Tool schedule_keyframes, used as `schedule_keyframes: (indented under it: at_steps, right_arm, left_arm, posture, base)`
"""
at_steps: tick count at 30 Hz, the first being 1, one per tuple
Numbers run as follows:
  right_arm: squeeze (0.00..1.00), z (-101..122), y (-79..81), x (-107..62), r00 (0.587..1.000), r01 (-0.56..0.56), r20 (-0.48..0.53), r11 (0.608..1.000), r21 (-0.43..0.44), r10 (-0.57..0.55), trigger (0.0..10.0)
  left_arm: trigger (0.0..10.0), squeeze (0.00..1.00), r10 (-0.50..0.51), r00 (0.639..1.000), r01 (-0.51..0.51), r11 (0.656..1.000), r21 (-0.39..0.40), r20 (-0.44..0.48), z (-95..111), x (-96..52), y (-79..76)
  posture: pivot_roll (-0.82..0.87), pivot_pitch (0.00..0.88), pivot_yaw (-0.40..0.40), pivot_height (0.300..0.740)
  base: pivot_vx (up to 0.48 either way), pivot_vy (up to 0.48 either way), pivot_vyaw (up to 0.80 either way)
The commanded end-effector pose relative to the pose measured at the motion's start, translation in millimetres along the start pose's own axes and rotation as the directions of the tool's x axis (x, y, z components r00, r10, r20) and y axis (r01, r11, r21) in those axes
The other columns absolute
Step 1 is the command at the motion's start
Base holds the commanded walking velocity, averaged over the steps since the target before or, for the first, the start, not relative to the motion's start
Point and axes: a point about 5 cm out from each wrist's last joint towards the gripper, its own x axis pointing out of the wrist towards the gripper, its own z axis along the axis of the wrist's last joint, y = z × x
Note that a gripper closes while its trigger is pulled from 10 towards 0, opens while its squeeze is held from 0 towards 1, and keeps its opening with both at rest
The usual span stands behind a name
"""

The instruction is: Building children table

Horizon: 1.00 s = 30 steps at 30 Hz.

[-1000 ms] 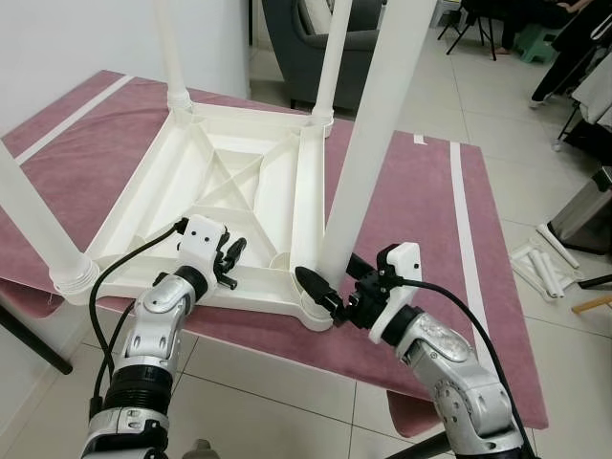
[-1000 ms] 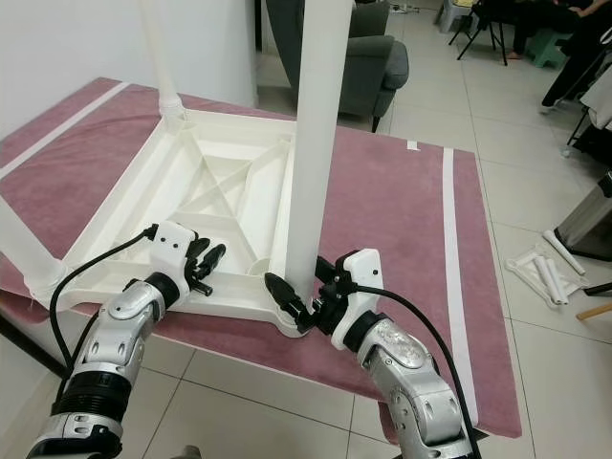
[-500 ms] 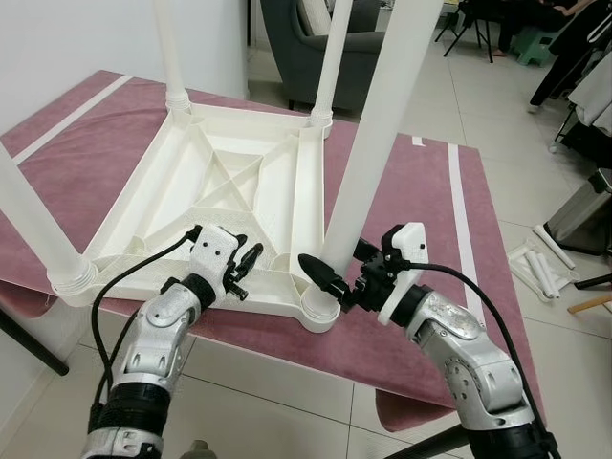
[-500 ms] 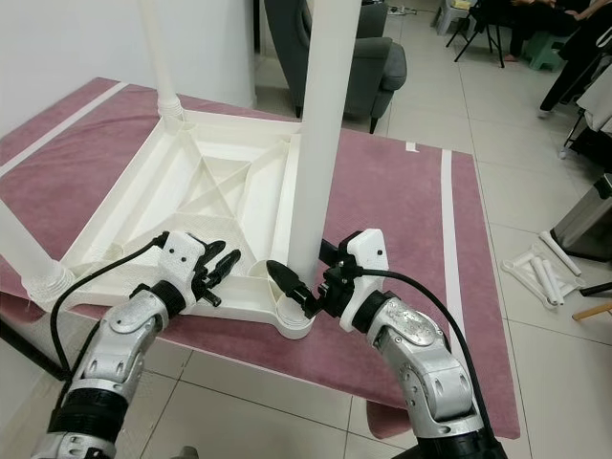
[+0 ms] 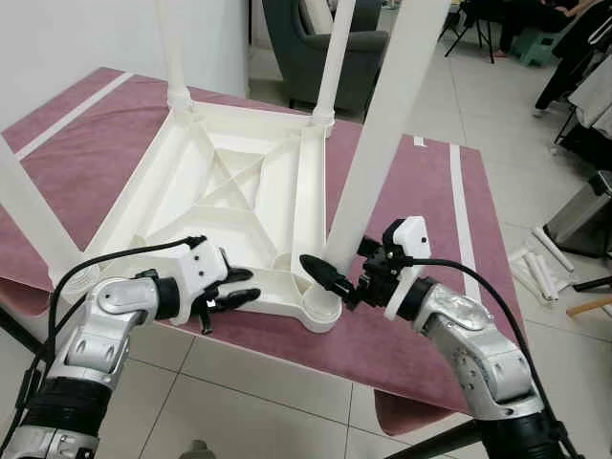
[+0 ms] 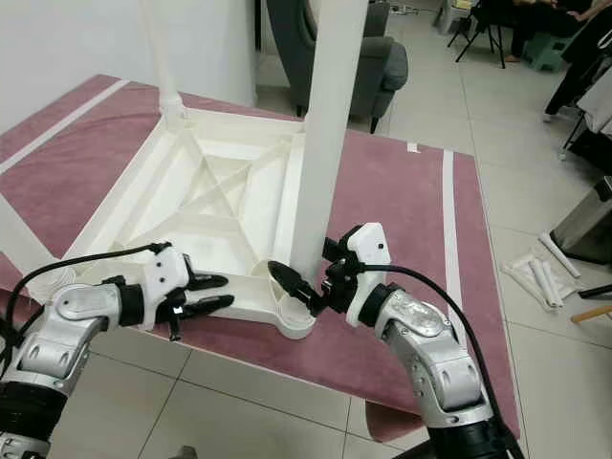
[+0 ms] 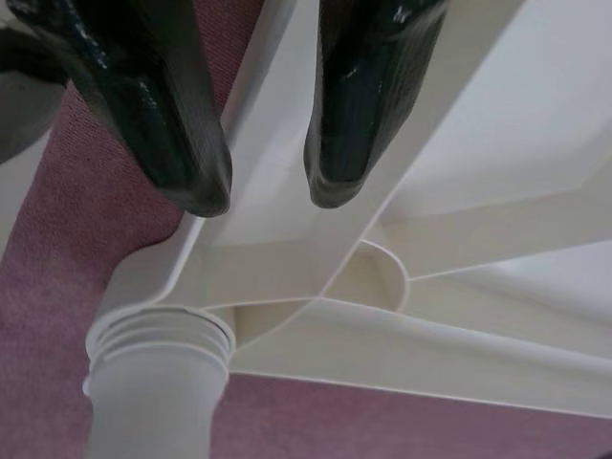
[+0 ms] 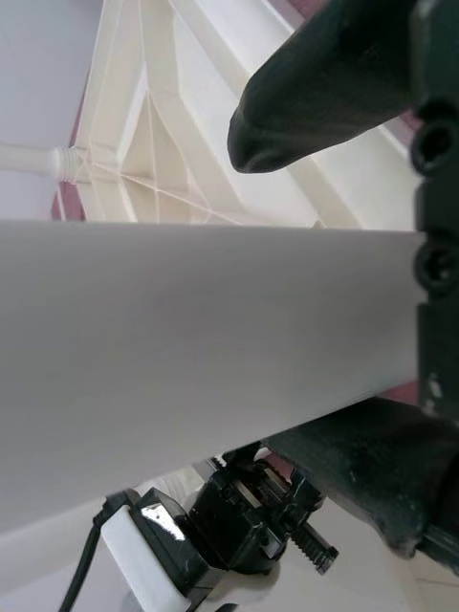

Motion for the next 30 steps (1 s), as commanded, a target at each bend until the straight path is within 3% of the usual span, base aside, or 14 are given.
schedule_keyframes:
  at_steps: [1,6,9,15,23,27,30]
  right_arm:
    - [0.00,4.8,0.6,-0.6,0.999,-0.047,-0.014,0.998,-0.029,0.047,10.0]
    - [0.00,7.5,-0.8,-1.6,0.998,-0.059,-0.020,0.997,-0.047,0.058,10.0]
    - [0.00,8.5,-0.7,-1.5,0.998,-0.061,-0.019,0.997,-0.052,0.060,10.0]
    - [0.00,7.8,1.8,-1.3,0.998,-0.062,-0.019,0.997,-0.051,0.061,10.0]
    - [0.00,4.8,0.5,-2.9,0.997,-0.070,-0.033,0.996,-0.050,0.068,10.0]
    - [0.00,3.5,-1.0,-0.2,0.996,-0.085,-0.042,0.995,-0.053,0.083,10.0]
    - [0.00,3.3,-1.6,1.2,0.995,-0.089,-0.044,0.994,-0.054,0.087,10.0]
  left_arm:
    - [10.0,0.00,-0.148,0.988,0.150,0.987,0.061,-0.045,2.8,11.9,-4.2]
    - [10.0,0.00,-0.177,0.982,0.183,0.978,0.097,-0.063,7.8,21.8,-2.2]
    - [10.0,0.00,-0.191,0.974,0.210,0.965,0.158,-0.126,8.9,30.3,1.5]
    - [10.0,0.00,-0.221,0.962,0.250,0.950,0.188,-0.161,10.4,32.0,2.4]
    - [10.0,0.00,-0.400,0.916,0.398,0.900,0.176,-0.028,38.8,23.2,-10.7]
    - [10.0,0.00,-0.425,0.904,0.424,0.884,0.194,-0.041,37.9,28.0,-14.8]
    - [10.0,0.00,-0.402,0.913,0.408,0.892,0.196,-0.072,31.4,32.9,-13.2]
  posture:
    - [0.14,0.000,-0.057,0.740]
    - [0.14,0.000,-0.055,0.740]
    - [0.13,0.000,-0.049,0.740]
    - [0.12,0.000,-0.042,0.740]
    - [0.13,0.000,-0.048,0.740]
    - [0.13,0.000,-0.048,0.740]
    - [0.13,0.000,-0.048,0.740]
  base:
    - [0.000,0.000,0.00]
    - [0.000,0.000,0.00]
    - [0.000,0.000,0.00]
    - [0.000,0.000,0.00]
    - [0.000,0.000,0.00]
    - [0.000,0.000,0.00]
    - [0.000,0.000,0.00]
